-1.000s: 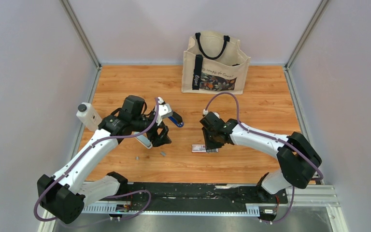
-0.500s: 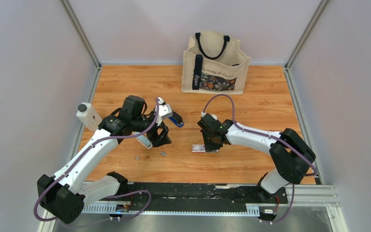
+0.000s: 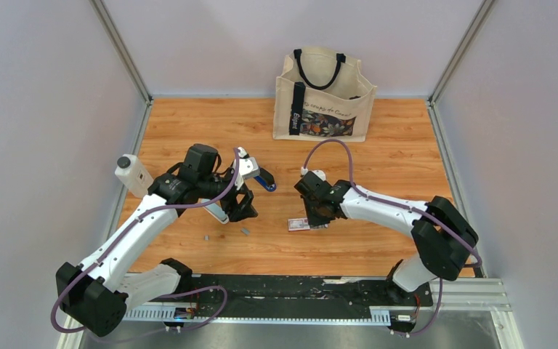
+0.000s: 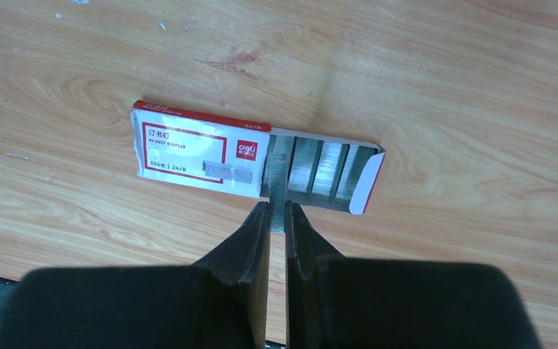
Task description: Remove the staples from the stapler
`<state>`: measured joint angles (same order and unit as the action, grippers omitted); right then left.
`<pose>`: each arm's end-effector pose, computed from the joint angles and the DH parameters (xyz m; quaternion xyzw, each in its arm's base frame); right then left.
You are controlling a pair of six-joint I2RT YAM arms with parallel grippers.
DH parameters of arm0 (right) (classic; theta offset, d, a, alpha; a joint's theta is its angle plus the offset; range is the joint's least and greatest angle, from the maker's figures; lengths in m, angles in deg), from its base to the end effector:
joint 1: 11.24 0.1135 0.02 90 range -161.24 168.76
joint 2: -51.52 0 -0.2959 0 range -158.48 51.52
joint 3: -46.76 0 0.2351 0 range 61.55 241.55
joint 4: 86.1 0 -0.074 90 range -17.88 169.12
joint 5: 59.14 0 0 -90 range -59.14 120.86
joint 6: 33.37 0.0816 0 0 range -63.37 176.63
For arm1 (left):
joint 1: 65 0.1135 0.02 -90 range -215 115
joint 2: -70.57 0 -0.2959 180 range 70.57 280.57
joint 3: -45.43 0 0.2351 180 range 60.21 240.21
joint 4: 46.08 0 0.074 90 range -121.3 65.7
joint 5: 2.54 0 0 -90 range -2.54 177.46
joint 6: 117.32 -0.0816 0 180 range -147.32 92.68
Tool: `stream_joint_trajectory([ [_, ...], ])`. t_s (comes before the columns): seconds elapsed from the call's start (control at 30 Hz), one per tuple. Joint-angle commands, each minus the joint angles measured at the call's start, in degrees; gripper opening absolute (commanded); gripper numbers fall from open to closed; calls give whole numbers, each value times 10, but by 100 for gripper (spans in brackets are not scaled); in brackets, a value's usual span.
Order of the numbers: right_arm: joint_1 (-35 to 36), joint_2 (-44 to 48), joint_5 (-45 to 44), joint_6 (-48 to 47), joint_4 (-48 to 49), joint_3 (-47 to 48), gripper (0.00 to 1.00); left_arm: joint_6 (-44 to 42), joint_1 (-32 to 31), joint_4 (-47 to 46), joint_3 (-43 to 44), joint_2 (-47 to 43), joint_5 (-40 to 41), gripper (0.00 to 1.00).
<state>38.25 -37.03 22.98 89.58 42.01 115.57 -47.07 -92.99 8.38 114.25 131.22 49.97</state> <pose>0.1921 0.2076 0.1830 -0.1308 0.9762 0.0539 0.1645 0.1564 -0.1394 0.3045 0.4651 0.7553 -0.3228 0.3302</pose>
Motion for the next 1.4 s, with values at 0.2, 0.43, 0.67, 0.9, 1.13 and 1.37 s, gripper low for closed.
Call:
stream_joint_trajectory([
  [0.2,4,55,-40,-14,-39,25,10,-12,-4,2,0,-3,-17,85],
  [0.43,-18,9,-158,-81,-82,100,10,-13,-4,6,1,-3,-14,86],
  [0.67,-27,-96,-267,-137,-82,154,9,-12,-4,11,8,-4,-14,85],
  [0.9,-24,-179,-319,-158,-37,147,10,-17,-4,17,9,-11,-10,86],
  [1.13,-4,-210,-327,-162,-22,155,19,-17,-4,18,8,-9,-6,86],
  [1.37,5,-209,-269,-147,-16,155,34,-19,-4,19,9,-10,1,86],
])
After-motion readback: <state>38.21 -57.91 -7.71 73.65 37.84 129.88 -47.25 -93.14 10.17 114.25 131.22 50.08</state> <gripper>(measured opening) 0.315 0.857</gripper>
